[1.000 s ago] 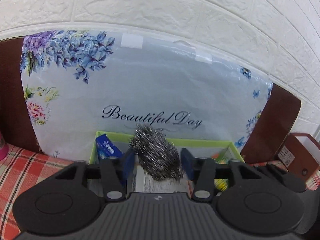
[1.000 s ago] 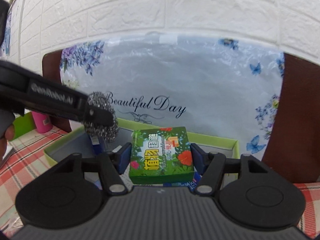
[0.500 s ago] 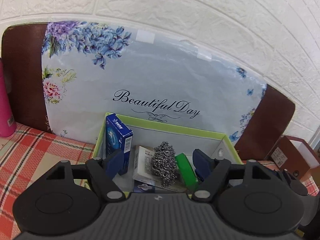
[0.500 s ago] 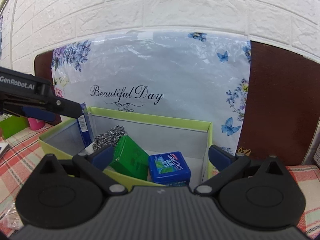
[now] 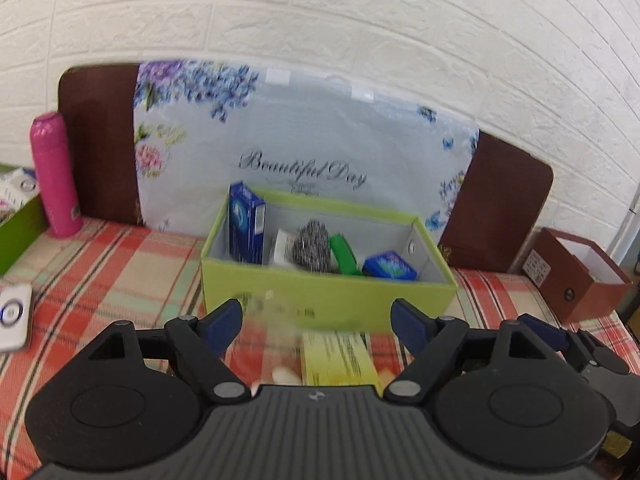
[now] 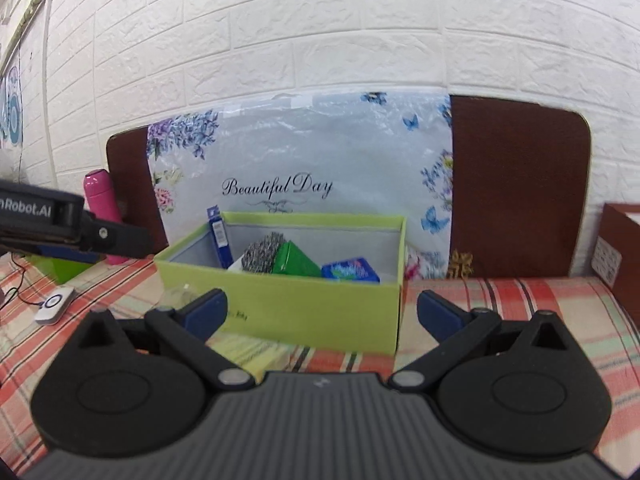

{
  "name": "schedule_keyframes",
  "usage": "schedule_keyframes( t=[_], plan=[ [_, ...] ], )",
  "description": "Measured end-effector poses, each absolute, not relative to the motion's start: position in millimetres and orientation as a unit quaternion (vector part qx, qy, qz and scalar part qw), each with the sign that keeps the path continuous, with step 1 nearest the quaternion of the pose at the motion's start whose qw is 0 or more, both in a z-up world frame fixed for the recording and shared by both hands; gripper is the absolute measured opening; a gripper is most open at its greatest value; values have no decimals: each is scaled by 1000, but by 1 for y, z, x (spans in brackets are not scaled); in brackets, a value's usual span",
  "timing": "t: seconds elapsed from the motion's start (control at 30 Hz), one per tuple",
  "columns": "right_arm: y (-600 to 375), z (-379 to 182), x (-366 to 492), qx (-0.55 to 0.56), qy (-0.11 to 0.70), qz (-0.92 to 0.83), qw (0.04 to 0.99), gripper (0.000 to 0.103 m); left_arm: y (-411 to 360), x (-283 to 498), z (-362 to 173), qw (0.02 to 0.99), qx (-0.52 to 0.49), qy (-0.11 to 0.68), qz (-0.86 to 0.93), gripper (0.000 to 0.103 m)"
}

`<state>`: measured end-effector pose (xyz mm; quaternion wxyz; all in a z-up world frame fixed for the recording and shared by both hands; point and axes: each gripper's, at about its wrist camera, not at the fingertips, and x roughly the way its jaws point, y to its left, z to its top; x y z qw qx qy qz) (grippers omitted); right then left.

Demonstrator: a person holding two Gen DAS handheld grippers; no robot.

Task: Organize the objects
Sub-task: 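Lower the scrubber and green box into the lime-green box and release, then reach the right gripper to the pink cuff of the white glove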

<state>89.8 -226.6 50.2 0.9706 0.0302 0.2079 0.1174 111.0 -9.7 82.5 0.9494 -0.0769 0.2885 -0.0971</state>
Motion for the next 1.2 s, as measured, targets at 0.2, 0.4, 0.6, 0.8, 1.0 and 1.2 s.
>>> schedule_keyframes(
  t=[0.2, 0.4, 0.6, 0.8, 1.0, 1.2],
  plan=[
    [-230, 44, 55, 21, 215, 122, 969, 103, -10, 86, 62, 940, -86, 319, -84, 84],
    [-233, 34, 37, 30, 226, 124, 966, 103, -7, 76, 49, 935, -87, 339, -67, 84],
    [-234, 24, 29, 34, 239, 126, 962, 103, 0, 67, 37, 929, -87, 355, -57, 84],
    [-228, 13, 22, 28, 250, 141, 957, 103, 11, 62, 24, 924, -92, 370, -44, 84],
    [-209, 1, 22, 27, 266, 174, 948, 103, 25, 57, 8, 917, -100, 385, -38, 84],
    [-185, -10, 34, 10, 273, 203, 940, 103, 43, 50, -3, 913, -114, 389, -38, 84]
  ],
)
